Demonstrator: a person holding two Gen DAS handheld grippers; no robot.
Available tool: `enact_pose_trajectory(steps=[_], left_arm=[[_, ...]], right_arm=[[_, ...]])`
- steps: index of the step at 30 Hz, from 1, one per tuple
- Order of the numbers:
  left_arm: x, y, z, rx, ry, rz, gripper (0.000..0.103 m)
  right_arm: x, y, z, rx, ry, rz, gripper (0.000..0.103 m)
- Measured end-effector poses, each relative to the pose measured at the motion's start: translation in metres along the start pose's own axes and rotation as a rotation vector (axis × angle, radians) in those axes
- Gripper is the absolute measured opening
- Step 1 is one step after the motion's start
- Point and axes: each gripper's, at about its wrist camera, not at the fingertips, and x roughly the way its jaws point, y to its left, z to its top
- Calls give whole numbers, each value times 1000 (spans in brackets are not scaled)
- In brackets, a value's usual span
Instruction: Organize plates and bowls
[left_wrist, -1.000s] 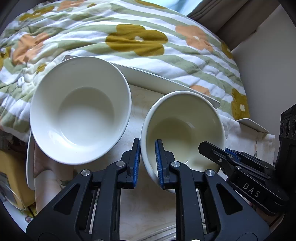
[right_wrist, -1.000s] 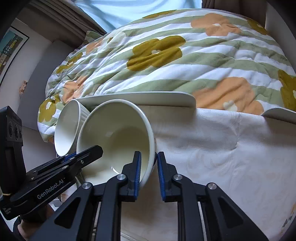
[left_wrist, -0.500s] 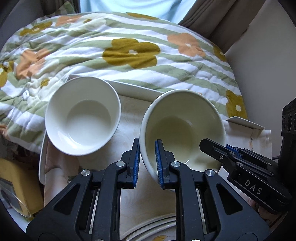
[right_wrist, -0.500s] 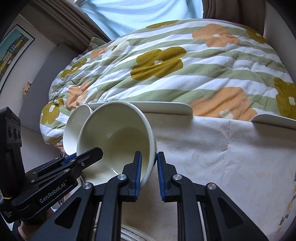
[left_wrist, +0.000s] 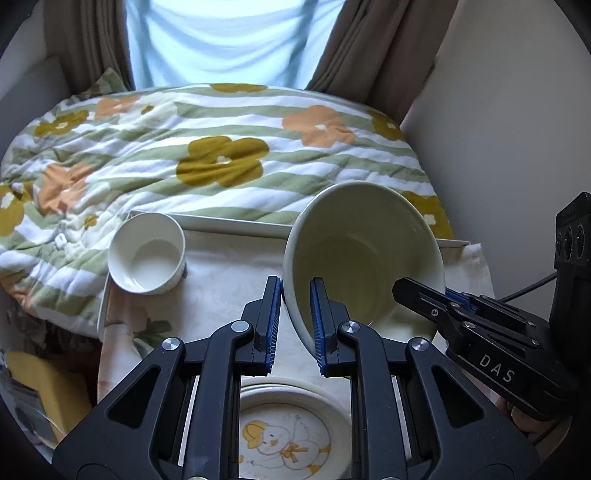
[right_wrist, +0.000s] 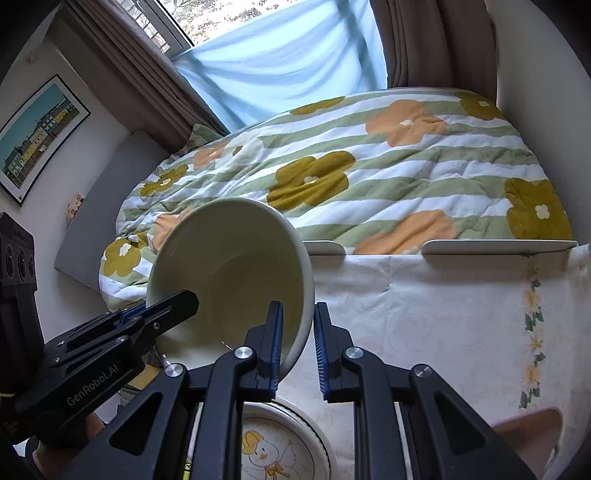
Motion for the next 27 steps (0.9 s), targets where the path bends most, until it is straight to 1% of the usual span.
enact_pose_trajectory(steps=[5, 10, 13, 16, 20, 23, 27], left_arm=[[-18, -57, -31, 4, -20, -1, 14], [-24, -114, -69, -12, -11, -11, 14], [-20, -142, -91, -24, 9, -24, 14], [-11, -166, -112, -19, 46, -40, 14], [9, -192, -136, 0, 124, -63, 14], [27, -207, -150, 29, 190, -78, 14], [50, -218, -161, 61, 257, -90, 14]], right_arm=[[-48, -31, -22, -15, -34, 1, 15], [-87, -68, -47, -36, -24, -14, 15], [-106, -92, -64, -40, -15, -26, 15], [-121, -118, -83, -26, 3, -41, 15], [-131, -150, -107, 16, 32, -58, 15], [-132, -168, -123, 53, 50, -74, 15], [-125, -191, -143, 111, 63, -89, 15]])
